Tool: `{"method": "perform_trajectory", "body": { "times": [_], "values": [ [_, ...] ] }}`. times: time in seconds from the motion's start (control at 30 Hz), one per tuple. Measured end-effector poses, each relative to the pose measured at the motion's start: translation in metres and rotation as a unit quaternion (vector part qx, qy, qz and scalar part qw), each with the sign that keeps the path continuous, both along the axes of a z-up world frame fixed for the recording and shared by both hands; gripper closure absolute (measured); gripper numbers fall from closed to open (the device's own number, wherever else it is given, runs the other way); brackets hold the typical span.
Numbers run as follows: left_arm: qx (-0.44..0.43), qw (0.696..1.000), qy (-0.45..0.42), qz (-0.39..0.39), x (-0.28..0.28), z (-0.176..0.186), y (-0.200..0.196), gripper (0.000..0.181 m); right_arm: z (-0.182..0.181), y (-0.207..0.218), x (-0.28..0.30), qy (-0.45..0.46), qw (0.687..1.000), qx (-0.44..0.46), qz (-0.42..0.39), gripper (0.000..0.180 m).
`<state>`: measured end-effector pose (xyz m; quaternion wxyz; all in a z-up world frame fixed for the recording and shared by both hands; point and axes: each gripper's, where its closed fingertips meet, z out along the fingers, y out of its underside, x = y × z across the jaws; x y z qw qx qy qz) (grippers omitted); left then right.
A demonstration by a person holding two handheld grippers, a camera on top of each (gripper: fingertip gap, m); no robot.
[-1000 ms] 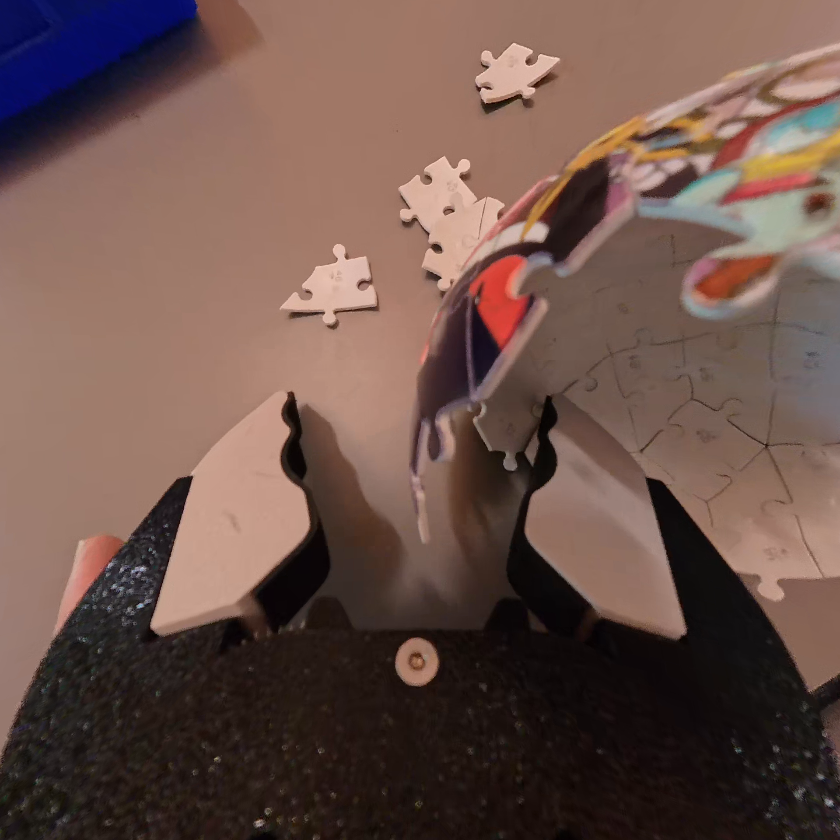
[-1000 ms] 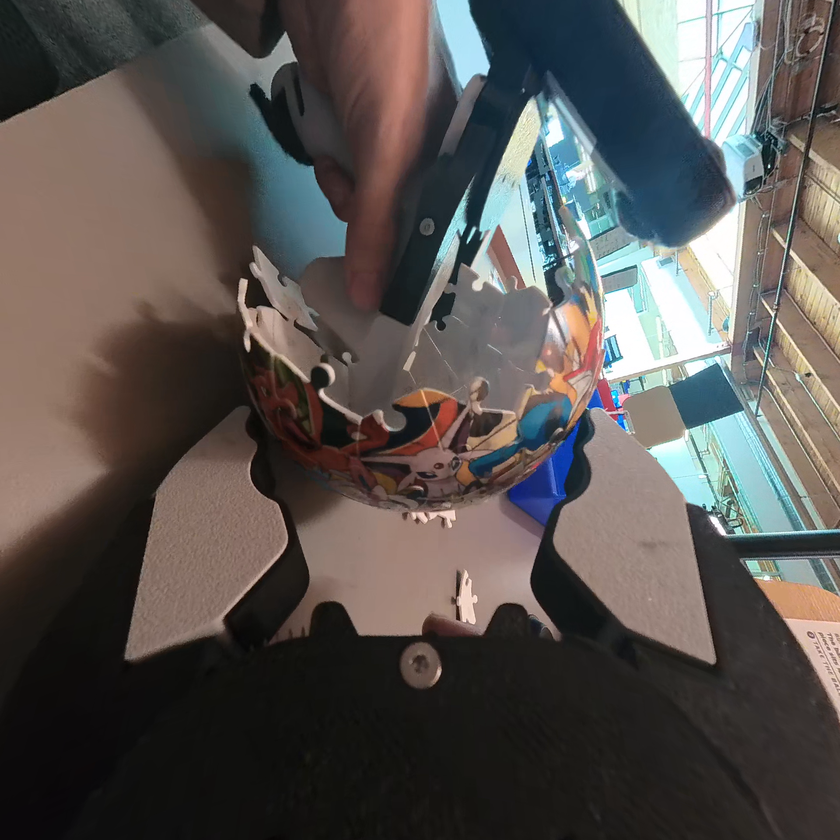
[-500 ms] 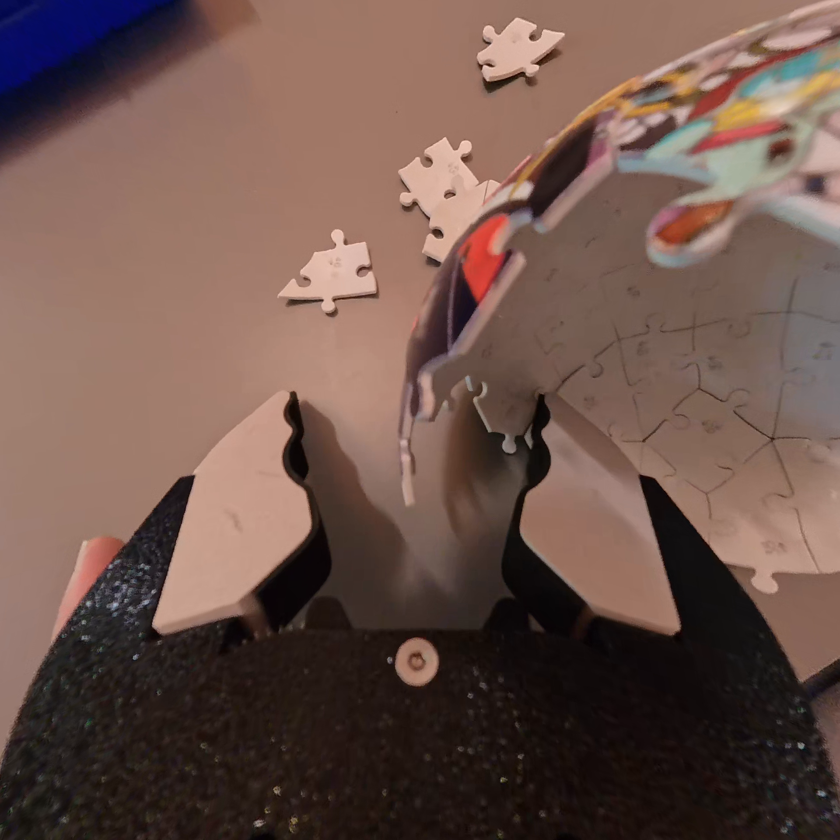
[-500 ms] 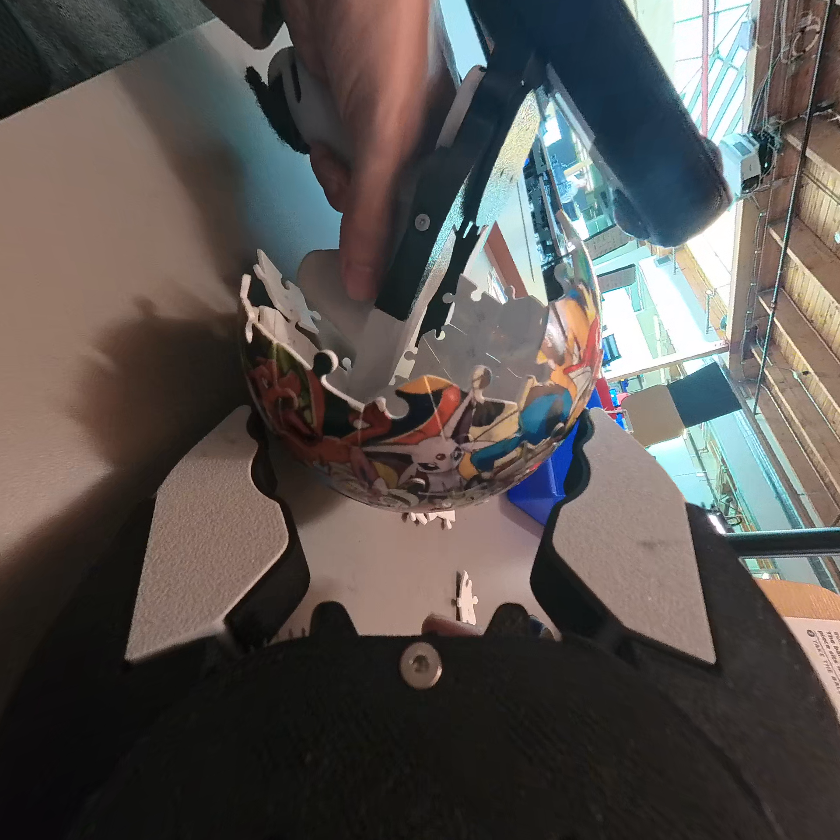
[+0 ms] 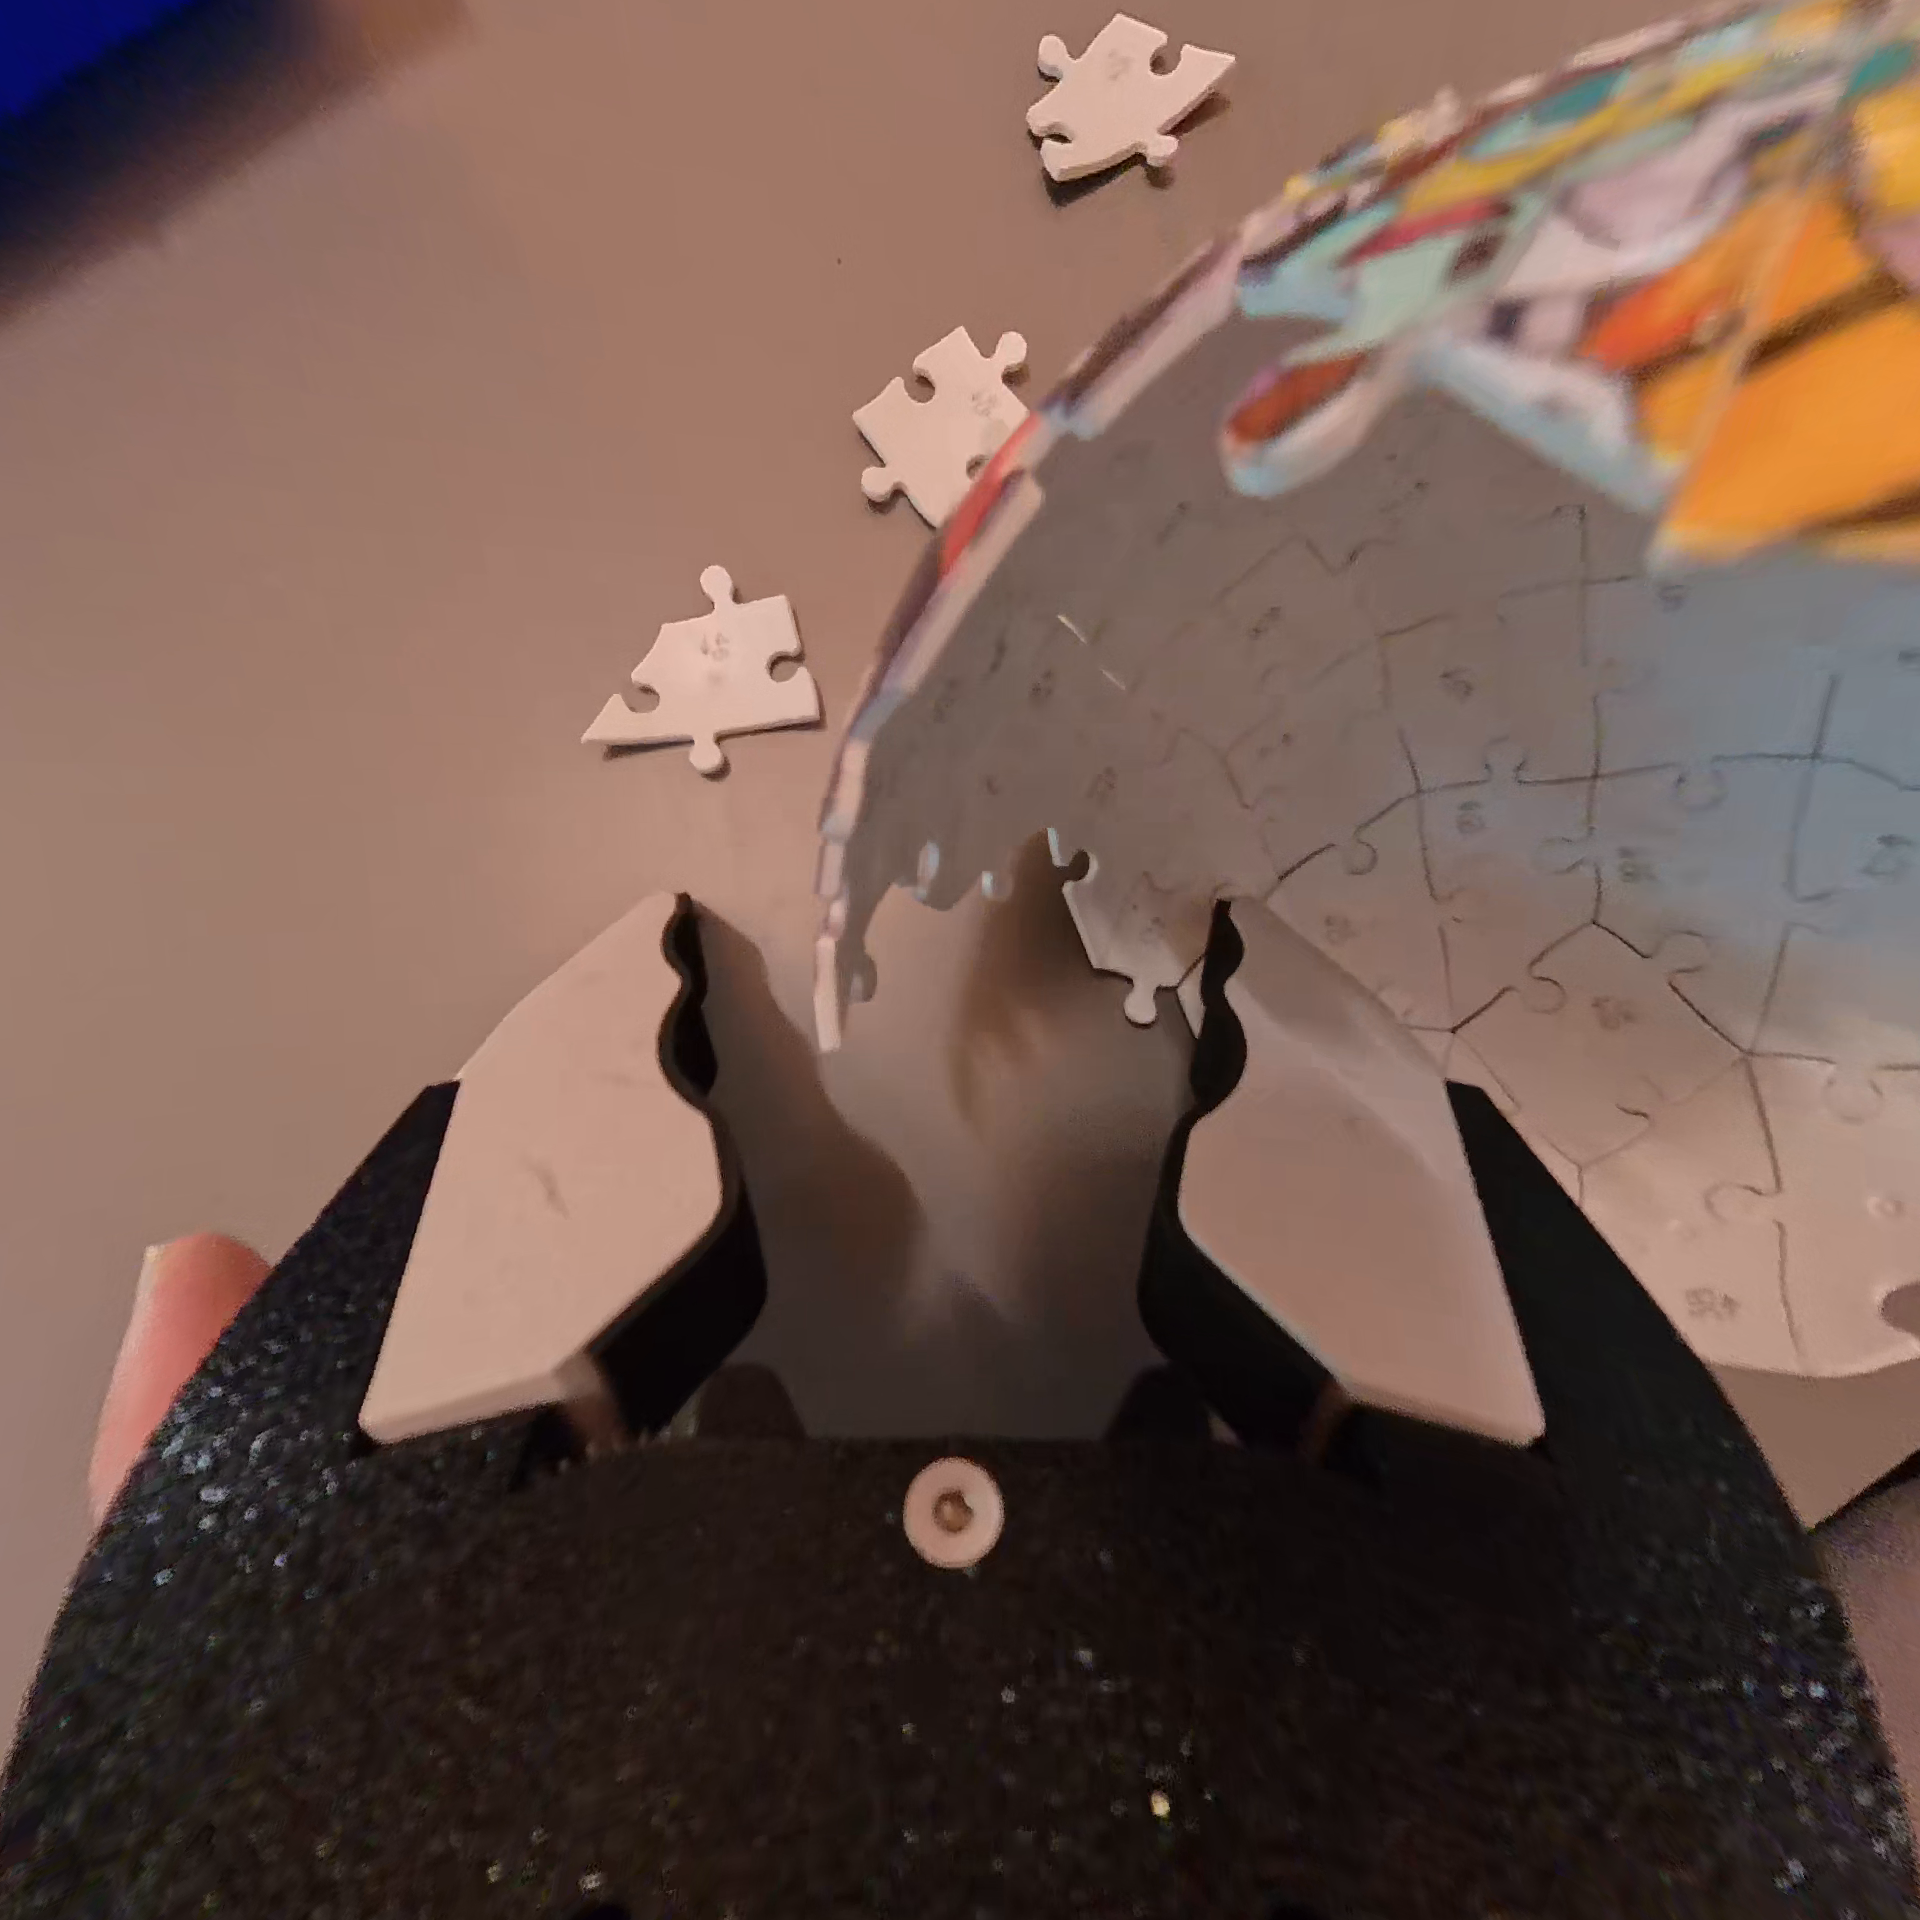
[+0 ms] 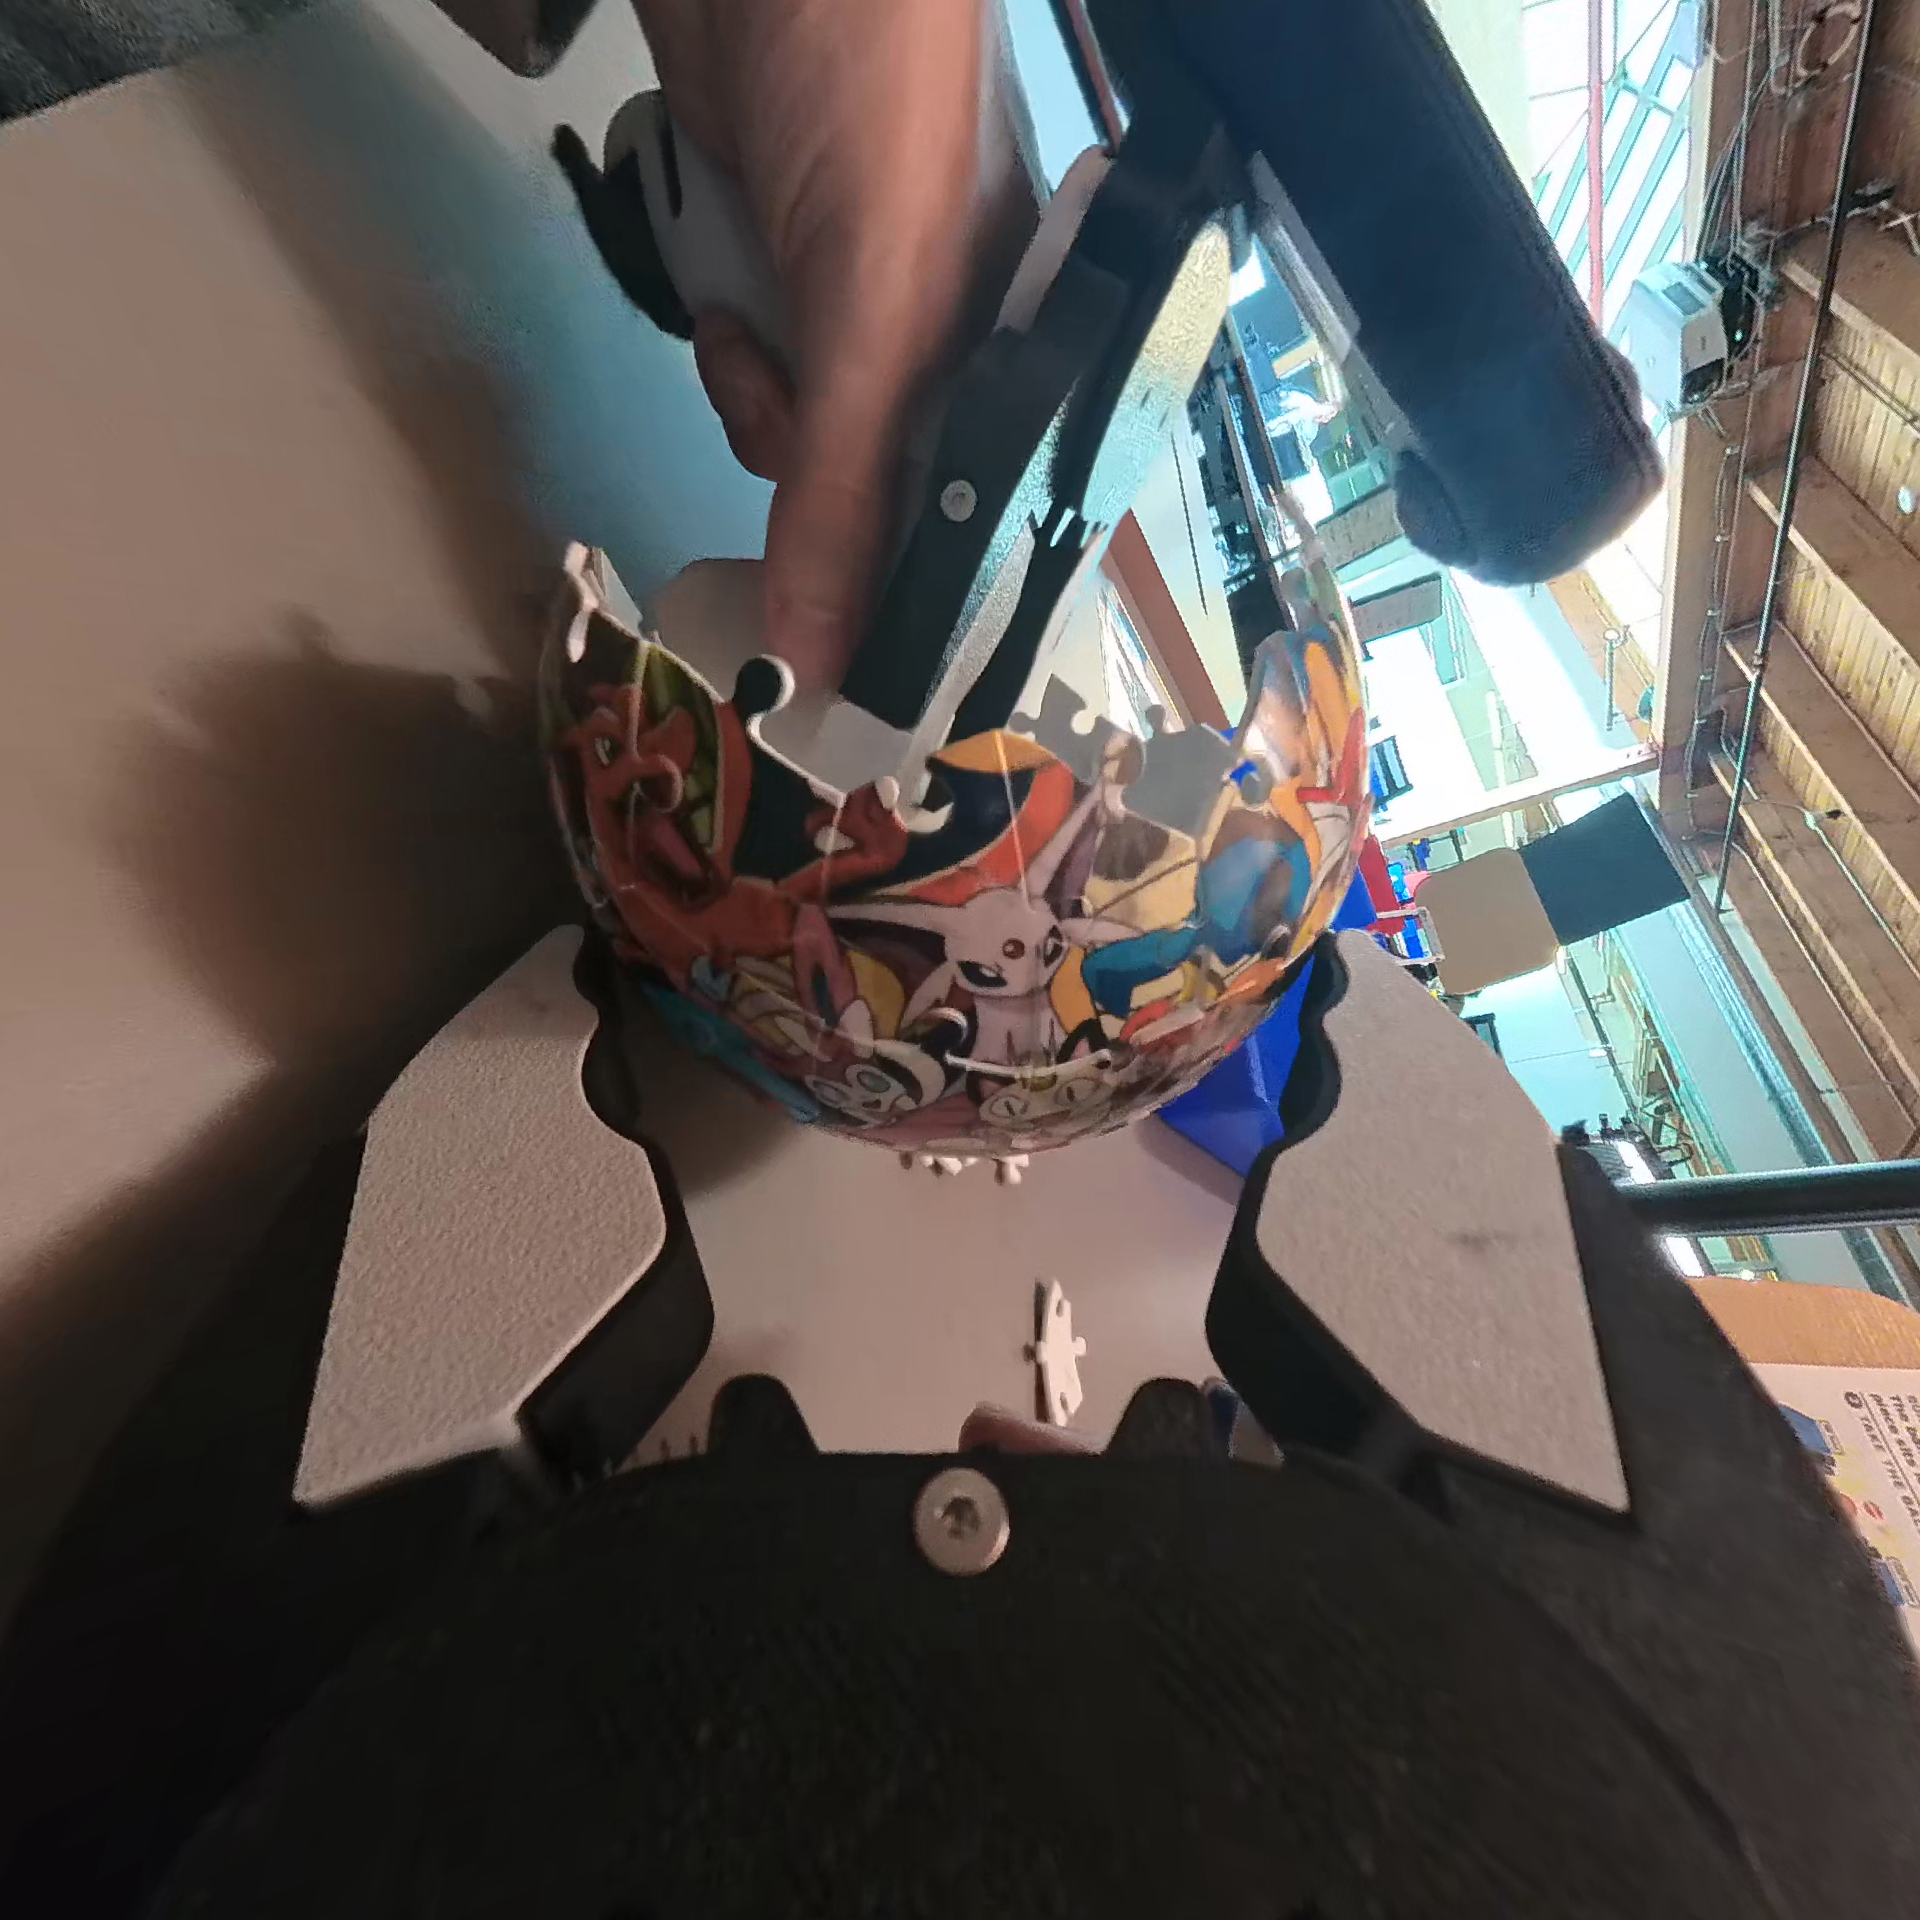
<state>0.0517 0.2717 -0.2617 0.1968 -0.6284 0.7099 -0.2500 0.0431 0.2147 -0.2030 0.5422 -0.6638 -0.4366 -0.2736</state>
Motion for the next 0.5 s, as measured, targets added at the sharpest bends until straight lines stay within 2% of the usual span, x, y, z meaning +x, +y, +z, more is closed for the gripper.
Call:
{"method": "perform_trajectory", "body": {
  "times": [0.13,0.5],
  "values": [
    [-0.001,1.0,0.012,0.0,0.0034,-0.0007,0.0,0.089,-0.0001,0.0004,0.0045,-0.002,1.0,0.0,-0.007,0.057],
    [0.037,0.988,0.14,-0.058,0.0061,-0.0024,-0.0009,0.088,-0.0009,-0.0001,0.0104,0.02,1.0,-0.005,-0.014,0.058]
  ]
}}
